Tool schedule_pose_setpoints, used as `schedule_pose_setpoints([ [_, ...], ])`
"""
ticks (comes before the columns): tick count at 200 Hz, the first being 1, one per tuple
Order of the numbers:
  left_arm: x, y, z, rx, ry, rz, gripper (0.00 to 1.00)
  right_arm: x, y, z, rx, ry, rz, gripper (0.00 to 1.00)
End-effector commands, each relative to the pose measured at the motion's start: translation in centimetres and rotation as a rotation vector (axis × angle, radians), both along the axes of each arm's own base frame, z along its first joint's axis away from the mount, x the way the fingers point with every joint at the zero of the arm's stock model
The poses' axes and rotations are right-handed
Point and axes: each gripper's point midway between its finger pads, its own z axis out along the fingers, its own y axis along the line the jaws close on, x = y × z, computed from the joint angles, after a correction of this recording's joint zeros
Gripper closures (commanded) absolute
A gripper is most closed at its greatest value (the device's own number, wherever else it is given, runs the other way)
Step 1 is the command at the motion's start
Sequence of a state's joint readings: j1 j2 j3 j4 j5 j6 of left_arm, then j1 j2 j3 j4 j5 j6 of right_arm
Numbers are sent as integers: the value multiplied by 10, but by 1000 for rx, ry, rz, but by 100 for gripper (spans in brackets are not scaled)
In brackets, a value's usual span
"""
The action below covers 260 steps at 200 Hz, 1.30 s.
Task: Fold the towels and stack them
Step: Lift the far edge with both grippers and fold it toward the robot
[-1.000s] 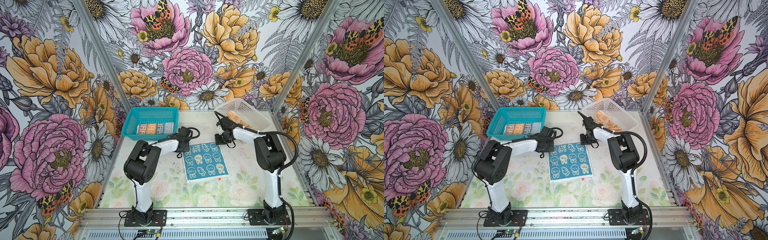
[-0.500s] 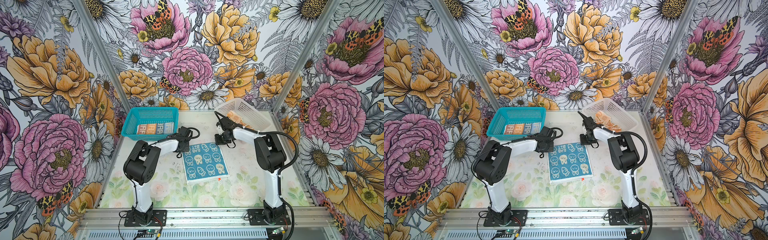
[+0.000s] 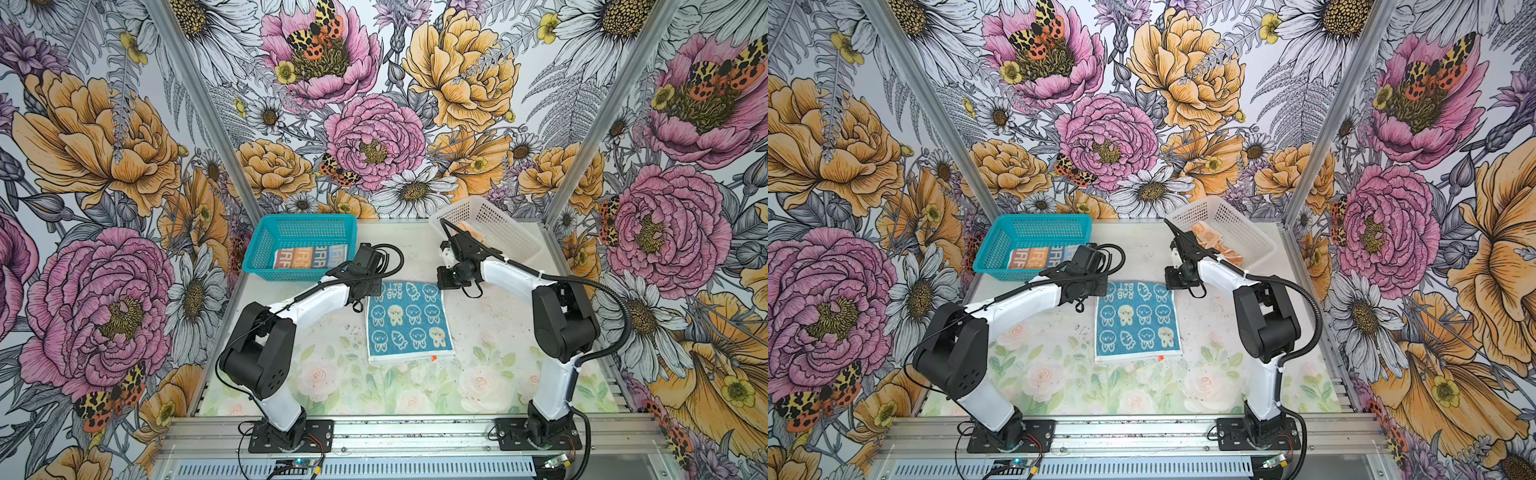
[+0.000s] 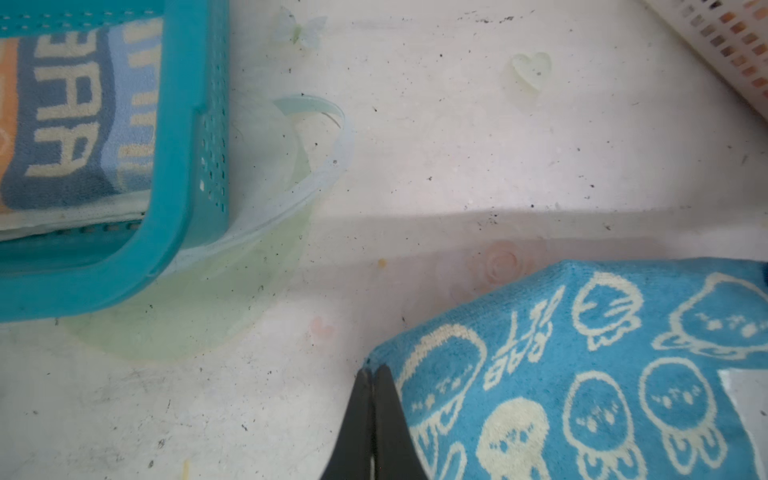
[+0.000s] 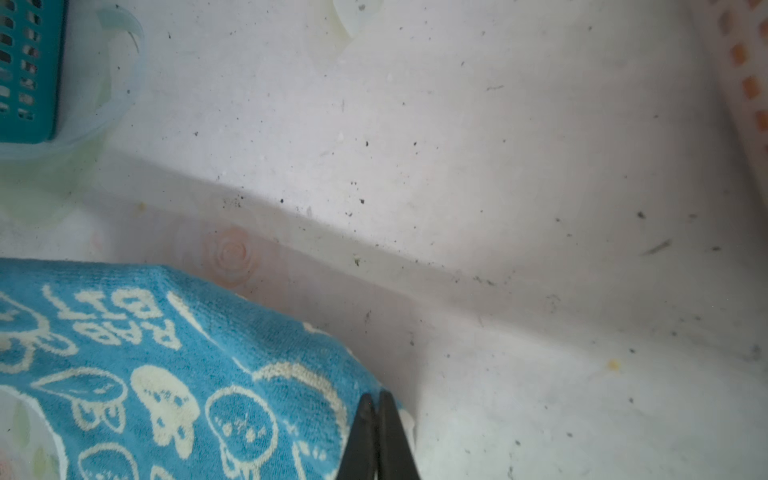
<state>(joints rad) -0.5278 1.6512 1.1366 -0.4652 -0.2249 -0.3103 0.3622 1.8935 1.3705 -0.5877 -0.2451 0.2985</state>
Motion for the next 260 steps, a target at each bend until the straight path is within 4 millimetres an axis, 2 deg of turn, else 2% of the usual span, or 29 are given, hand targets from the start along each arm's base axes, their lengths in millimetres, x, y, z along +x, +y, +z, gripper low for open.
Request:
schedule_pose_setpoints([
  [1, -8, 4, 2, 12, -17, 3, 100, -9, -1, 19, 45, -18, -10, 100],
  [52, -39, 11, 1, 0, -42, 20, 100, -45, -11, 24, 54, -8, -22, 100],
  [87, -70, 10, -6, -80, -48, 44, 100, -79, -14, 9, 56, 34, -23, 100],
  [106, -88, 8, -17, -136, -23, 57, 100, -97, -16, -7, 48, 69, -26, 100],
  [128, -109, 7, -41, -176, 30, 78, 100, -113, -18, -26, 57, 104, -41, 100],
  [156, -120, 4, -74, -200, 108, 92, 100, -122, -10, -44, 84, 147, -41, 100],
  [188, -111, 1, -90, -185, 143, 104, 100, -110, -11, -55, 66, 154, -73, 100],
  [218, -85, 18, -97, -181, 150, 157, 100, -83, -13, -59, 65, 146, -113, 100],
  [238, -62, 28, -85, -177, 121, 171, 100, -61, -10, -53, 90, 130, -121, 100],
  [260, -45, 26, -62, -169, 89, 148, 100, -46, -2, -35, 135, 100, -112, 100],
])
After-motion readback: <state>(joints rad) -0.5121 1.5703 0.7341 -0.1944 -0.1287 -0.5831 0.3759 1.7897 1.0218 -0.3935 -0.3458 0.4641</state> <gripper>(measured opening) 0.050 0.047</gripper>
